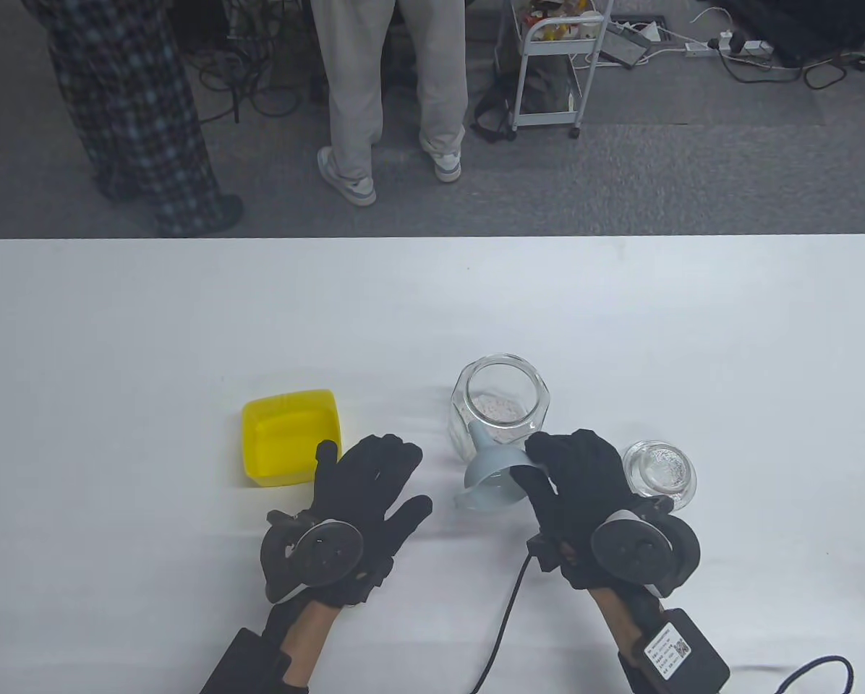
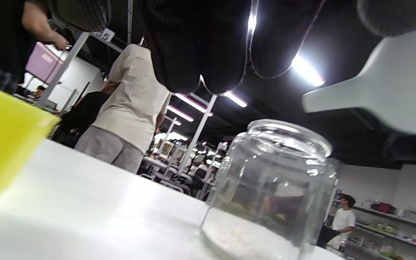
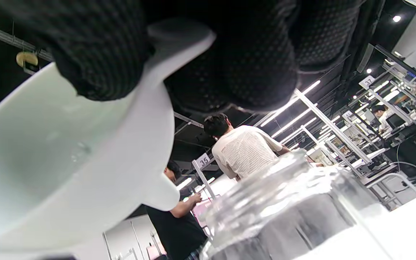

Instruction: Transfer rice through funnel into glass jar

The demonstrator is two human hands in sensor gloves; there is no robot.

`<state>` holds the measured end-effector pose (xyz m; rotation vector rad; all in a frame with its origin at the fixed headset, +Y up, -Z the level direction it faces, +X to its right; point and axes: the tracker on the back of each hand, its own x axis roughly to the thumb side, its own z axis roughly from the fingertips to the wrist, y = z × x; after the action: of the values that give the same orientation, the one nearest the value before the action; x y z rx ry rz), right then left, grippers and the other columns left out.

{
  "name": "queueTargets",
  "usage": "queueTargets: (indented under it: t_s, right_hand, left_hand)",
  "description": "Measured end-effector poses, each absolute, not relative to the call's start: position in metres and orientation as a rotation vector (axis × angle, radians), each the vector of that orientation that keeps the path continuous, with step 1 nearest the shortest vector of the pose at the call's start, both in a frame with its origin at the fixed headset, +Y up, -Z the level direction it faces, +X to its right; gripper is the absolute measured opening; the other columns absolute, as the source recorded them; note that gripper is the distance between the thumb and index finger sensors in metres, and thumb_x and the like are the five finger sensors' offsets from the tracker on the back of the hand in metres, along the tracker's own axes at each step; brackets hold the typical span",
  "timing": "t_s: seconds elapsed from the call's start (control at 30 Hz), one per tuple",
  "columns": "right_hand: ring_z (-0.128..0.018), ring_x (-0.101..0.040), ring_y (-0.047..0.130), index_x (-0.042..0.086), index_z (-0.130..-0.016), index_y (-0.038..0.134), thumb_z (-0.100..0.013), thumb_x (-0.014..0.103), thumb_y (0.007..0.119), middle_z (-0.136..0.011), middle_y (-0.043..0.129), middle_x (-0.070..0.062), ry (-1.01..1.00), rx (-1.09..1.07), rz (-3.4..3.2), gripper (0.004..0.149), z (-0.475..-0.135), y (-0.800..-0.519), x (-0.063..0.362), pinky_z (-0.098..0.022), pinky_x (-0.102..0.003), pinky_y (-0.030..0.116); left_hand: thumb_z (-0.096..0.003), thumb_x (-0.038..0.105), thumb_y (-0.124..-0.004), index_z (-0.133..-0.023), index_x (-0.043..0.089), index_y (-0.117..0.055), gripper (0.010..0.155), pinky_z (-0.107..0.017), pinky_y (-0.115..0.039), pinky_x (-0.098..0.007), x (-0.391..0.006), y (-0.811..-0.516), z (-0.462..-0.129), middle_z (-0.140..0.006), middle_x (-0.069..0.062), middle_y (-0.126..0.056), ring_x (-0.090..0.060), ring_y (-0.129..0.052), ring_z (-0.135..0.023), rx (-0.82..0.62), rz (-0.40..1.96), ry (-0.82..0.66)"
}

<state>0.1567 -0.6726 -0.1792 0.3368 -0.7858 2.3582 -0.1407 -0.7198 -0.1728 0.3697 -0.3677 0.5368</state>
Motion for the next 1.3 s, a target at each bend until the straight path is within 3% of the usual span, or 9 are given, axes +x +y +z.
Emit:
queueTargets:
  t_s: [0.1, 0.27, 0.37, 0.47, 0.6, 0.87, 0.97, 1.2, 1.3]
  right_hand:
    - [-0.049, -0.018, 0.101, 0.028, -0.076, 0.079, -0.035, 0.051, 0.086, -0.063, 0.099, 0.002, -0.754, 0.36, 2.389, 0.047, -0.185, -0.681, 0.147, -0.059, -0.052, 0.079]
    - [-0.05, -0.018, 0.101, 0.026, -0.075, 0.078, -0.035, 0.05, 0.087, -0.065, 0.099, 0.002, -0.768, 0.42, 2.44, 0.047, -0.184, -0.683, 0.133, -0.06, -0.053, 0.078]
    - [-0.051, -0.019, 0.101, 0.026, -0.076, 0.078, -0.035, 0.049, 0.087, -0.066, 0.099, 0.001, -0.775, 0.44, 2.443, 0.048, -0.183, -0.682, 0.129, -0.061, -0.053, 0.078]
    - [-0.053, -0.019, 0.1, 0.026, -0.077, 0.077, -0.036, 0.049, 0.087, -0.068, 0.098, 0.001, -0.801, 0.466, 2.457, 0.048, -0.18, -0.68, 0.125, -0.061, -0.053, 0.077]
    - [-0.054, -0.019, 0.1, 0.025, -0.078, 0.078, -0.036, 0.048, 0.087, -0.069, 0.098, -0.001, -0.804, 0.489, 2.472, 0.048, -0.179, -0.681, 0.121, -0.061, -0.053, 0.077]
    - [-0.056, -0.02, 0.1, 0.027, -0.079, 0.078, -0.036, 0.047, 0.088, -0.071, 0.098, 0.0, -0.796, 0.494, 2.498, 0.048, -0.18, -0.685, 0.12, -0.061, -0.053, 0.077]
    - [-0.066, -0.023, 0.098, 0.03, -0.083, 0.079, -0.037, 0.051, 0.087, -0.08, 0.096, -0.001, -0.788, 0.503, 2.507, 0.052, -0.179, -0.683, 0.123, -0.062, -0.055, 0.075]
    - [-0.088, -0.032, 0.084, 0.034, -0.096, 0.067, -0.038, 0.053, 0.087, -0.1, 0.08, -0.006, -0.901, 0.336, 2.358, 0.064, -0.175, -0.636, 0.187, -0.069, -0.062, 0.064]
    - [-0.1, -0.035, 0.071, 0.038, -0.1, 0.059, -0.038, 0.056, 0.086, -0.108, 0.07, -0.006, -0.77, 0.136, 2.498, 0.07, -0.196, -0.644, 0.233, -0.073, -0.065, 0.056]
  left_hand:
    - [-0.0443, 0.08, -0.072, -0.104, 0.037, -0.076, 0.073, -0.075, -0.05, -0.077, -0.128, -0.721, -0.169, -0.103, 0.0, -0.092, -0.033, -0.092, -0.097, 0.342, 0.62, -0.404]
    - [-0.048, 0.07, -0.08, -0.095, 0.031, -0.084, 0.061, -0.074, -0.06, -0.072, -0.12, -0.724, -0.169, -0.088, 0.003, -0.102, -0.024, -0.105, -0.082, 0.344, 0.574, -0.356]
    - [-0.049, 0.065, -0.084, -0.09, 0.03, -0.087, 0.054, -0.073, -0.061, -0.072, -0.125, -0.726, -0.171, -0.083, 0.004, -0.104, -0.023, -0.107, -0.078, 0.329, 0.693, -0.315]
    - [-0.0493, 0.061, -0.087, -0.09, 0.03, -0.086, 0.051, -0.073, -0.061, -0.072, -0.13, -0.725, -0.171, -0.084, 0.005, -0.103, -0.022, -0.106, -0.078, 0.352, 0.706, -0.293]
    - [-0.0519, 0.058, -0.087, -0.106, 0.039, -0.063, 0.063, -0.074, -0.059, -0.072, -0.131, -0.722, -0.168, -0.099, 0.003, -0.089, -0.026, -0.097, -0.09, 0.404, 0.658, -0.281]
    - [-0.0502, 0.053, -0.091, -0.093, 0.034, -0.077, 0.049, -0.073, -0.062, -0.071, -0.131, -0.721, -0.169, -0.087, 0.007, -0.098, -0.02, -0.105, -0.08, 0.4, 0.635, -0.278]
    - [-0.0501, 0.053, -0.091, -0.093, 0.034, -0.078, 0.048, -0.074, -0.063, -0.071, -0.138, -0.718, -0.171, -0.085, 0.008, -0.1, -0.019, -0.106, -0.079, 0.414, 0.609, -0.26]
    - [-0.0493, 0.052, -0.093, -0.092, 0.034, -0.08, 0.048, -0.073, -0.062, -0.071, -0.211, -0.703, -0.17, -0.084, 0.006, -0.1, -0.02, -0.107, -0.078, 0.575, 0.523, -0.035]
    - [-0.0495, 0.051, -0.093, -0.092, 0.035, -0.081, 0.047, -0.073, -0.061, -0.072, -0.242, -0.706, -0.174, -0.085, 0.006, -0.101, -0.021, -0.107, -0.078, 0.561, 0.474, 0.09]
